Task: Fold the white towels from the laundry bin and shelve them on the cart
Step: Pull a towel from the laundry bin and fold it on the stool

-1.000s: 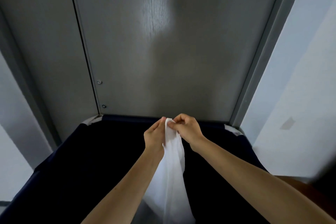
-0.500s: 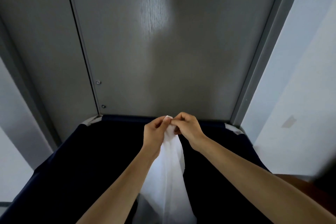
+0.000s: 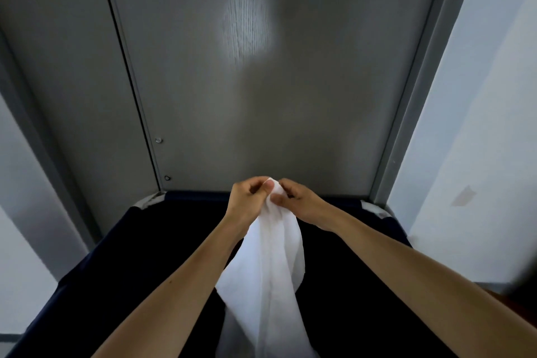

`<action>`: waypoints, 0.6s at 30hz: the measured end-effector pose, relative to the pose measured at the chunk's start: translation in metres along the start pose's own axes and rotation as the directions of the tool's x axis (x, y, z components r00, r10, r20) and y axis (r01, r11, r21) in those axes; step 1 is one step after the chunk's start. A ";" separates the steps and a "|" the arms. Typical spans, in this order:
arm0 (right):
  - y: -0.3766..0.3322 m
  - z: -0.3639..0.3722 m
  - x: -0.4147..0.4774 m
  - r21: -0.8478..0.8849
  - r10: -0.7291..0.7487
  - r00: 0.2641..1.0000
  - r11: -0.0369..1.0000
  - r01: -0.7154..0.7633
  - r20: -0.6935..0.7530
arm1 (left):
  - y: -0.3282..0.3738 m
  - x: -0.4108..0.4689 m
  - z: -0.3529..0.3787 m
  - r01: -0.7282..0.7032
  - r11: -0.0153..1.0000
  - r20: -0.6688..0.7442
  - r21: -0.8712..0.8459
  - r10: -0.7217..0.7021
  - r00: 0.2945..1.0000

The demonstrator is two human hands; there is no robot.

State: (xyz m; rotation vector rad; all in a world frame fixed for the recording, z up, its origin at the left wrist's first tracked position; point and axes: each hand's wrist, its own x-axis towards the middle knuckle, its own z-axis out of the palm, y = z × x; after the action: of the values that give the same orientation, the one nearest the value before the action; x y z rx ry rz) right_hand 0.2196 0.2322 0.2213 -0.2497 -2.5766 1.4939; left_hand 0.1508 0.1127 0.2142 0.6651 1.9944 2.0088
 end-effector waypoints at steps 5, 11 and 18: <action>-0.056 -0.023 0.020 -0.274 -0.238 0.954 0.944 0.183 -0.183 | 0.049 0.028 0.005 -0.126 0.988 -0.055 -0.091 0.121 0.991; -0.052 -0.041 0.028 -0.109 -0.060 0.998 0.992 0.056 -0.035 | 0.078 0.045 0.003 -0.262 0.964 -0.189 0.049 0.267 0.945; -0.021 -0.045 0.019 -0.348 0.003 0.999 0.938 0.012 0.043 | 0.048 0.030 -0.008 -0.234 0.961 -0.206 0.145 0.261 0.943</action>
State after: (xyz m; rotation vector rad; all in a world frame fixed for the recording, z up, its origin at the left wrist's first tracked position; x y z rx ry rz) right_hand 0.2089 0.2645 0.2629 -0.2530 -2.8619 1.0403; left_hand 0.1279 0.1174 0.2661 0.7815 2.2744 2.2076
